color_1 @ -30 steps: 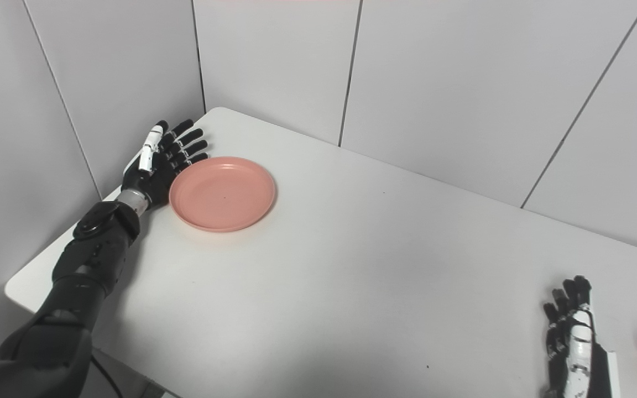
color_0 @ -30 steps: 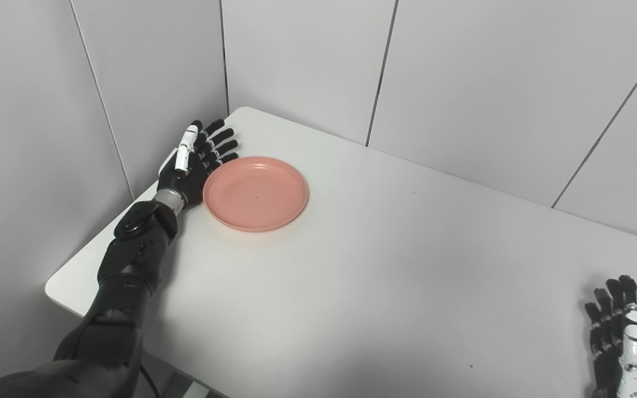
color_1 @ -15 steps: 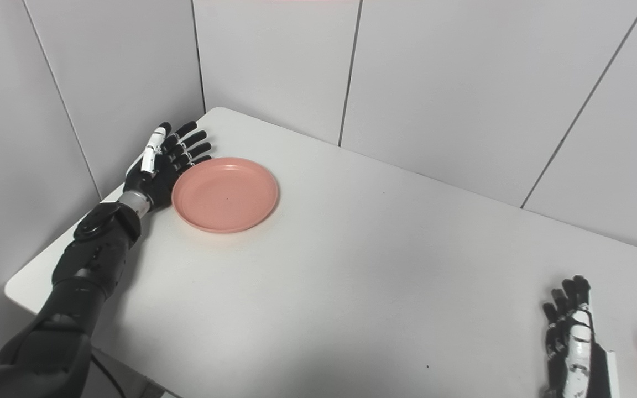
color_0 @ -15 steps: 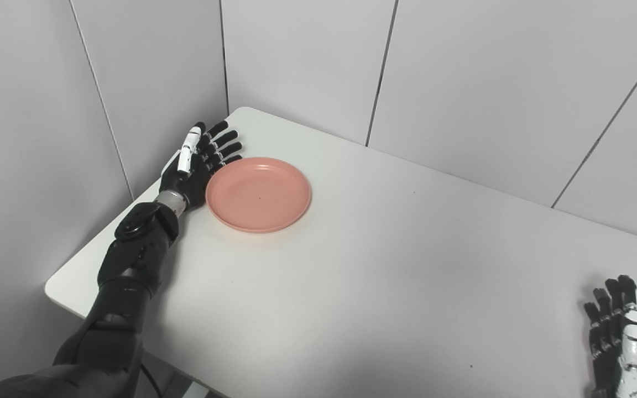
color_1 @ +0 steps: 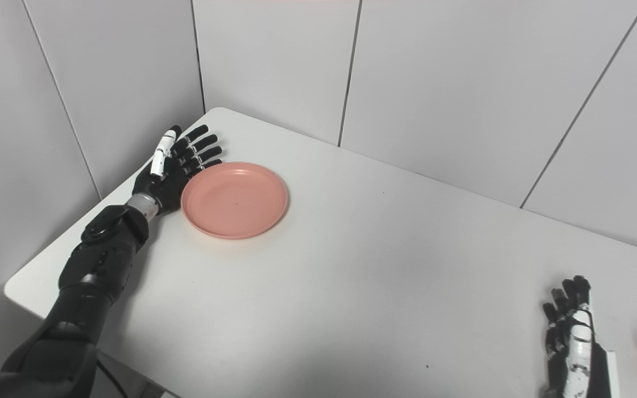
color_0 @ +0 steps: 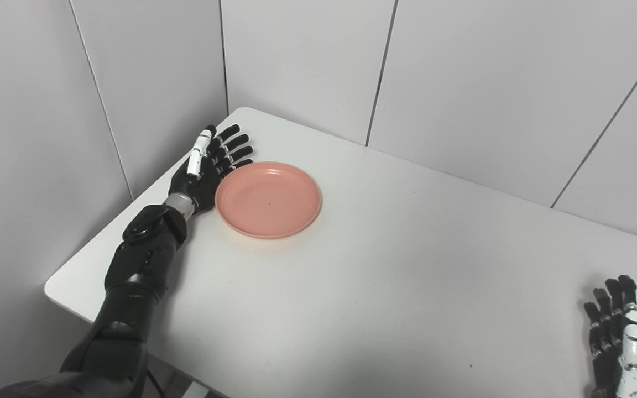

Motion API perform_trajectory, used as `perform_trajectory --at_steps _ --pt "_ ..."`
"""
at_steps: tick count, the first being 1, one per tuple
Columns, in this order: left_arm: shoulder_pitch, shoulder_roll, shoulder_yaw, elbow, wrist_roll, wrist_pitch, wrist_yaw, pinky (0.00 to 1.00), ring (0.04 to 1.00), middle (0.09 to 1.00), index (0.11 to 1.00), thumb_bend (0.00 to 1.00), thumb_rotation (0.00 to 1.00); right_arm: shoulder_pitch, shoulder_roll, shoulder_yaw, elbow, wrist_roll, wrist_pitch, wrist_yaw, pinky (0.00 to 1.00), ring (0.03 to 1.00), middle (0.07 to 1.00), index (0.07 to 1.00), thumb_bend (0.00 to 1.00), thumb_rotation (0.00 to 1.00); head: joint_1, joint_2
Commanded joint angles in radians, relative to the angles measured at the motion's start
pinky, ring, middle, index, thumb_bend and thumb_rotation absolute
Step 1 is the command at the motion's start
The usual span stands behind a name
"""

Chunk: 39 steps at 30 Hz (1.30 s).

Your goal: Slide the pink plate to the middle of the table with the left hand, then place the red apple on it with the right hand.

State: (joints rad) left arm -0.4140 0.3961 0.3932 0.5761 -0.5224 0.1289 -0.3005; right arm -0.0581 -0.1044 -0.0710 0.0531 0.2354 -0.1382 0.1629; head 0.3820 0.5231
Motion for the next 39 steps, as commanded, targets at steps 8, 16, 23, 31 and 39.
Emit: perform_trajectory --at_steps 8,16,23,31,39 --pt "-0.01 -0.029 -0.011 -0.026 0.003 0.01 0.009 0.83 0.843 0.852 0.836 0.38 1.0 0.061 0.009 0.002 0.074 -0.002 -0.024 0.011 1.0 1.0 1.0 1.0 0.18 1.0 -0.001 0.003" --pt "-0.007 -0.047 -0.023 -0.053 0.004 0.019 0.004 0.83 0.852 0.867 0.847 0.38 1.0 0.064 0.013 0.004 0.06 -0.004 -0.015 0.007 1.0 1.0 1.0 1.0 0.18 1.0 -0.005 0.007" --pt "-0.001 -0.067 -0.02 -0.086 0.0 0.05 0.033 0.84 0.858 0.87 0.851 0.36 1.0 0.061 0.015 0.001 0.066 0.008 -0.016 0.011 1.0 1.0 1.0 1.0 0.19 1.0 -0.009 0.009" --pt "0.014 -0.09 -0.025 -0.128 0.004 0.066 0.063 0.85 0.855 0.866 0.847 0.35 1.0 0.056 0.013 0.005 0.084 0.004 -0.049 0.022 1.0 1.0 1.0 1.0 0.17 1.0 -0.015 0.01" --pt "0.04 -0.121 -0.041 -0.174 0.017 0.066 0.092 0.85 0.853 0.86 0.841 0.34 1.0 0.056 0.016 0.005 0.078 0.002 -0.038 0.021 1.0 1.0 1.0 1.0 0.17 1.0 -0.019 0.01"
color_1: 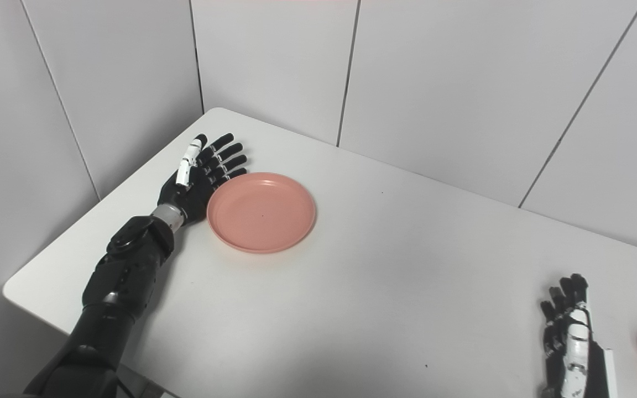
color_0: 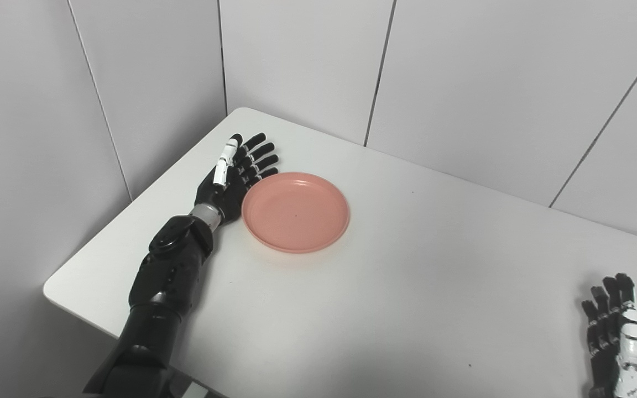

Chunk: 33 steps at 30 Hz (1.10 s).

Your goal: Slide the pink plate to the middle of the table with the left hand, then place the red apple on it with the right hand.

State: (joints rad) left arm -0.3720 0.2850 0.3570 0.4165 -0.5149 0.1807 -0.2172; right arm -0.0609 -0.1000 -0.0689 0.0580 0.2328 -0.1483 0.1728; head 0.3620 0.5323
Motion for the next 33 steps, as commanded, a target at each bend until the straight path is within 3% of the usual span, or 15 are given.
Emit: perform_trajectory --at_steps 1,33 --pt "-0.001 -0.014 -0.005 -0.015 0.008 0.014 0.014 0.85 0.854 0.861 0.842 0.34 1.0 0.058 0.011 0.003 0.076 0.004 -0.031 0.012 1.0 1.0 1.0 1.0 0.18 1.0 0.0 0.001" --pt "0.03 -0.077 -0.046 -0.115 0.011 0.013 0.034 0.9 0.882 0.887 0.865 0.34 1.0 0.054 0.023 0.0 0.097 -0.004 -0.045 0.003 1.0 1.0 1.0 1.0 0.21 1.0 -0.022 0.007"
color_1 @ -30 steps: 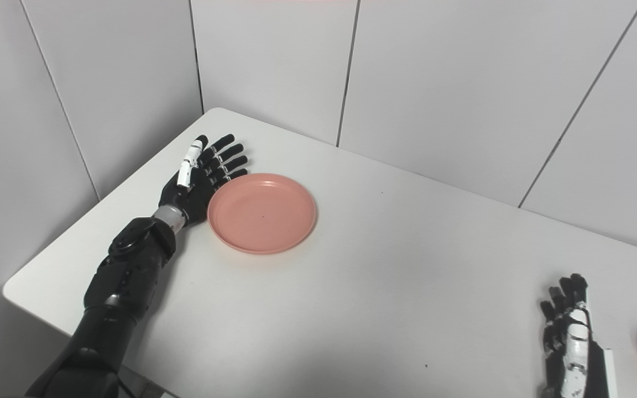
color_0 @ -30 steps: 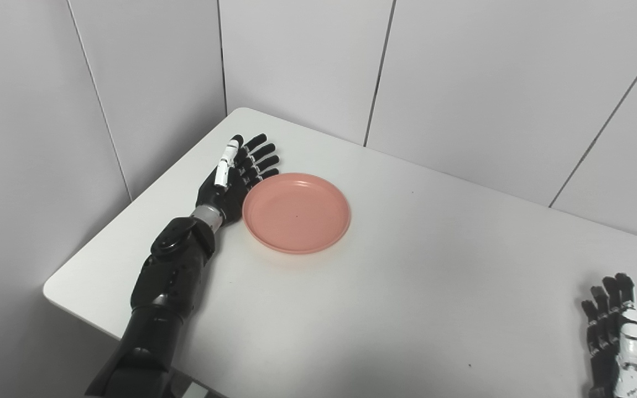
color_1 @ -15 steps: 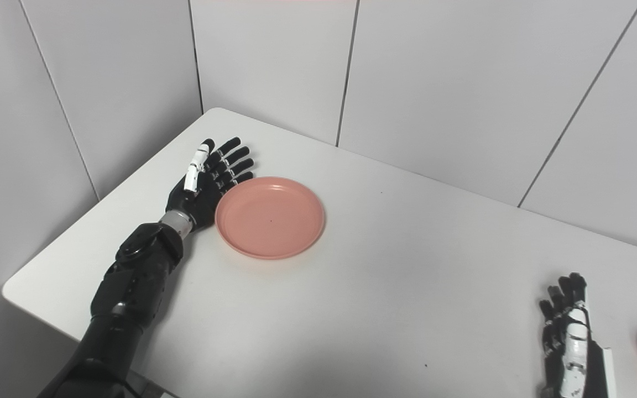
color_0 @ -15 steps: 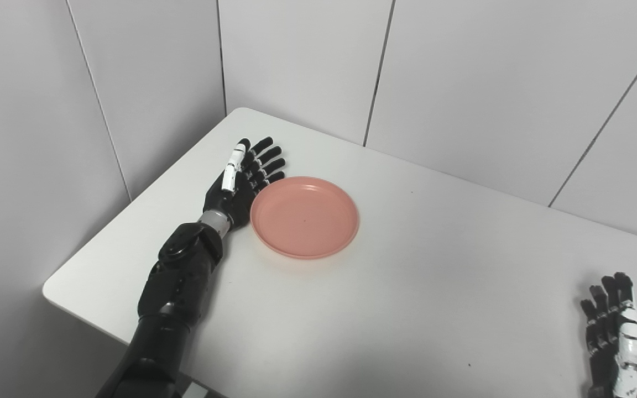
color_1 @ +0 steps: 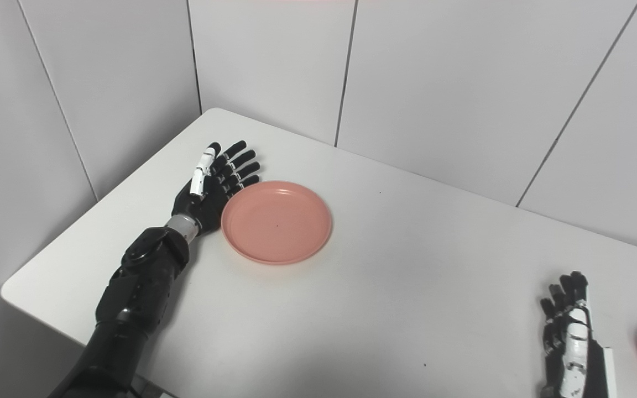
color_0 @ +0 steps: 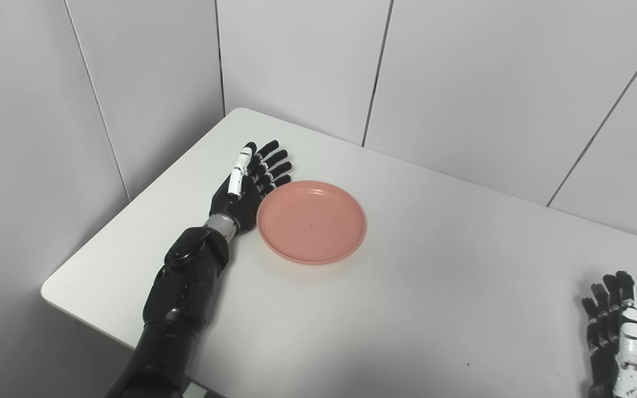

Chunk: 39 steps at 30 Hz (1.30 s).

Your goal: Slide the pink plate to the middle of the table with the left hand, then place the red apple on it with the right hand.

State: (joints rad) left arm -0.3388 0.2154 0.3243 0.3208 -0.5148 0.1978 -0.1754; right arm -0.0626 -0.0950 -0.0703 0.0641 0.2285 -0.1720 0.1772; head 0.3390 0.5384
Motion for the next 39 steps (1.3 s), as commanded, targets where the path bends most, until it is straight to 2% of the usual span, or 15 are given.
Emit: perform_trajectory --at_steps 1,14,22,39 --pt "0.0 -0.01 -0.017 -0.025 0.012 -0.006 -0.009 0.9 0.886 0.892 0.87 0.34 1.0 0.055 0.017 0.002 0.093 0.003 -0.025 0.004 1.0 1.0 1.0 1.0 0.21 1.0 0.0 0.001" --pt "0.008 -0.041 -0.033 -0.06 0.026 -0.012 0.02 0.88 0.87 0.875 0.855 0.34 1.0 0.056 0.021 0.006 0.094 -0.007 -0.029 0.003 1.0 1.0 1.0 1.0 0.2 1.0 -0.018 0.004" --pt "0.013 -0.067 -0.038 -0.091 0.032 0.011 0.042 0.88 0.859 0.865 0.85 0.34 1.0 0.056 0.023 0.008 0.099 -0.027 -0.037 -0.006 1.0 1.0 1.0 1.0 0.21 1.0 -0.027 0.007" --pt "0.038 -0.107 -0.08 -0.144 0.033 0.026 0.034 0.88 0.867 0.87 0.847 0.38 1.0 0.053 0.034 0.005 0.109 -0.034 -0.038 -0.013 1.0 0.993 1.0 1.0 0.24 1.0 -0.057 0.022"
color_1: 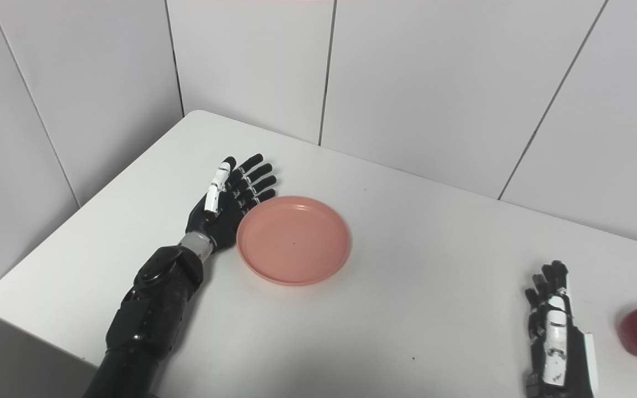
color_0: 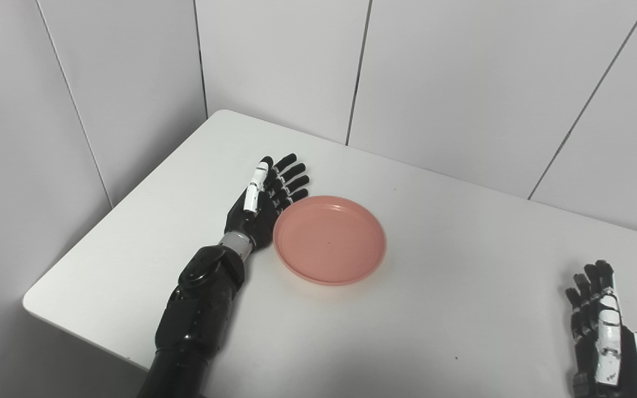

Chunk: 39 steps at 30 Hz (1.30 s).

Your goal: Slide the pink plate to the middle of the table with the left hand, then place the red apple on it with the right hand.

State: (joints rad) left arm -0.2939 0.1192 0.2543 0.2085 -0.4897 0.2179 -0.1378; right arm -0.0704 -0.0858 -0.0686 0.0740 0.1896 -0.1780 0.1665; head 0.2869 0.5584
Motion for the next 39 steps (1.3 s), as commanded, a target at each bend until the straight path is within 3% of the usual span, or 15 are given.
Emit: perform_trajectory --at_steps 1,22,26,39 --pt "-0.005 -0.014 -0.014 -0.04 0.008 0.01 0.001 0.87 0.865 0.869 0.846 0.38 1.0 0.06 0.025 0.004 0.102 0.007 -0.036 0.001 1.0 0.996 1.0 1.0 0.24 1.0 -0.006 0.002" --pt "0.027 -0.053 -0.059 -0.123 0.024 0.037 0.011 0.85 0.862 0.866 0.847 0.37 1.0 0.062 0.038 0.016 0.103 -0.039 -0.061 -0.028 1.0 0.981 1.0 1.0 0.26 1.0 -0.05 0.023" --pt "0.035 -0.067 -0.062 -0.129 0.016 0.034 0.006 0.85 0.857 0.864 0.844 0.38 1.0 0.066 0.04 0.019 0.087 -0.041 -0.034 -0.032 1.0 0.984 1.0 1.0 0.27 1.0 -0.059 0.029" --pt "0.061 -0.101 -0.088 -0.162 0.034 0.044 0.024 0.85 0.852 0.855 0.839 0.4 1.0 0.063 0.051 0.018 0.089 -0.033 -0.043 -0.031 1.0 0.983 1.0 1.0 0.28 1.0 -0.078 0.043"
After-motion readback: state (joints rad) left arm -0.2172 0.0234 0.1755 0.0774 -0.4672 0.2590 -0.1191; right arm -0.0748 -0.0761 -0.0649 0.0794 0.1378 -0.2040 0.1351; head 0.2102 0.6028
